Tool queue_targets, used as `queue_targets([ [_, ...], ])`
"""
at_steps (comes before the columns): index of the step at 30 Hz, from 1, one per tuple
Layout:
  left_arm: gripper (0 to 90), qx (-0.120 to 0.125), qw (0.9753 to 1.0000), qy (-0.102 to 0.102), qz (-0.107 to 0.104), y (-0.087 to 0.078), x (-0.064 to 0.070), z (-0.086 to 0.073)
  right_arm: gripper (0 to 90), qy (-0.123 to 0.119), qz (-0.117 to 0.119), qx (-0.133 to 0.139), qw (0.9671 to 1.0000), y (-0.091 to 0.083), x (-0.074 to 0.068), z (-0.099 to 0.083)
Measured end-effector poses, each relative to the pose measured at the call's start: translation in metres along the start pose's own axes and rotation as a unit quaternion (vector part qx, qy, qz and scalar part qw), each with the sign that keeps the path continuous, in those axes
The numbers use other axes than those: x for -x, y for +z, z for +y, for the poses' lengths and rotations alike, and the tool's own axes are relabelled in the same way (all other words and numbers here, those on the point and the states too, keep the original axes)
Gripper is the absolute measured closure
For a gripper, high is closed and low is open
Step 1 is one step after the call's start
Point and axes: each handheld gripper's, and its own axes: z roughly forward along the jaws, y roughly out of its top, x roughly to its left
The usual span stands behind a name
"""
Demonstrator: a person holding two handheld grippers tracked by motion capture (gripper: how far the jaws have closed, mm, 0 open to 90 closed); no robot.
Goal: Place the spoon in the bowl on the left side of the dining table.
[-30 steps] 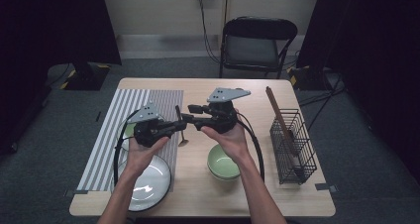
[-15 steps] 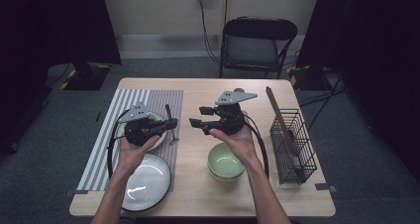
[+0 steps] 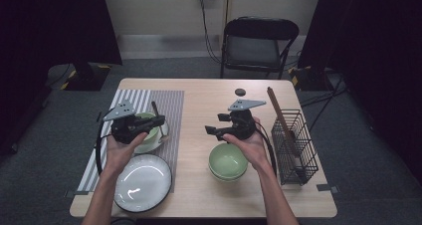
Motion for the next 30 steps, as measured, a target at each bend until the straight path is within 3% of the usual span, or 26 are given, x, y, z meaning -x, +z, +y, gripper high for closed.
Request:
queue_targets([
  [14,89.6,0.004,0.9996,-0.006,0.026,-0.017,-0.022,-0.003,24.8,0.03,-0.05,-0.042,0.9974,0.005,0.036,-0.039],
  [21,89.6,0.006,0.9991,-0.014,0.039,-0.024,-0.035,-0.007,22.0,0.032,-0.073,-0.059,0.9951,0.01,0.045,-0.048],
  [22,89.6,0.003,0.9989,-0.016,0.044,-0.025,-0.039,-0.009,21.3,0.031,-0.086,-0.066,0.9936,0.012,0.048,-0.051],
  [30,89.6,-0.017,0.998,-0.019,0.058,-0.025,-0.053,-0.014,17.9,0.05,-0.1,-0.077,0.9907,0.016,0.059,-0.062],
])
